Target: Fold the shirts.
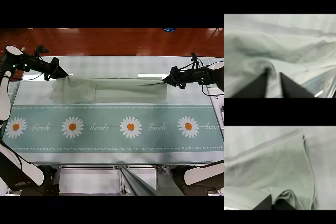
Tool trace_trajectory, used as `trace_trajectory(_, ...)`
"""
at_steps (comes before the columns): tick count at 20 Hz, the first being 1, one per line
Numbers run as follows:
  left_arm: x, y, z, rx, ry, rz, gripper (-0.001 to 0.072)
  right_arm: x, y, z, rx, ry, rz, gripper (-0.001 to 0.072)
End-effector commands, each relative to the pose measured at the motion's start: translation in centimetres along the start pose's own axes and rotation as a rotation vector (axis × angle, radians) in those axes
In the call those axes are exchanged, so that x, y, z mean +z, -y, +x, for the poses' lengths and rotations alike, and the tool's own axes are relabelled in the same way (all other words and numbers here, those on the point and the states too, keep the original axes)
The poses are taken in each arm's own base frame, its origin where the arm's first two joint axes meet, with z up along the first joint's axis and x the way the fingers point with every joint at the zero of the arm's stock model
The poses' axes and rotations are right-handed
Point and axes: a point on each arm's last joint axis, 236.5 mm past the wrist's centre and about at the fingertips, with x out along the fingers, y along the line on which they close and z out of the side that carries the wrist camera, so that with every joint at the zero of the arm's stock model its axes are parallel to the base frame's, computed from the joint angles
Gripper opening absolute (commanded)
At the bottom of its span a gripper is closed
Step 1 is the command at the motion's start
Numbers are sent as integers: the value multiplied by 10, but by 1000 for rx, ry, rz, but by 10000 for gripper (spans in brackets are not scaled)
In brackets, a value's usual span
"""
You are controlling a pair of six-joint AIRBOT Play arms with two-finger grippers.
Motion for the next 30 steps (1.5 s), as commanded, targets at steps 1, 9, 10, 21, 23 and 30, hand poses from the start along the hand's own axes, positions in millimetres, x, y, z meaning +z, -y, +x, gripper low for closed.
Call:
trace_trajectory(1, -4, -9, 17, 2, -57, -15, 508, 16, 4, 21, -17, 57, -4, 406)
trace_trajectory(9, 29, -51, -137, 396, 229, 0, 505, 48, 23, -113, -29, 187, 31, 408)
trace_trajectory(10, 32, -41, -160, 435, 296, 33, 505, 46, 37, -132, -76, 206, 44, 408)
trace_trajectory(21, -102, 46, -64, 409, 270, 371, 506, -14, 68, -23, -46, 61, 238, 410)
trace_trajectory(23, -115, 45, -45, 408, 224, 383, 506, -19, 66, -2, -40, 18, 248, 410)
trace_trajectory(30, -115, 57, -35, 368, 233, 387, 506, -27, 28, 46, -4, -86, 180, 206)
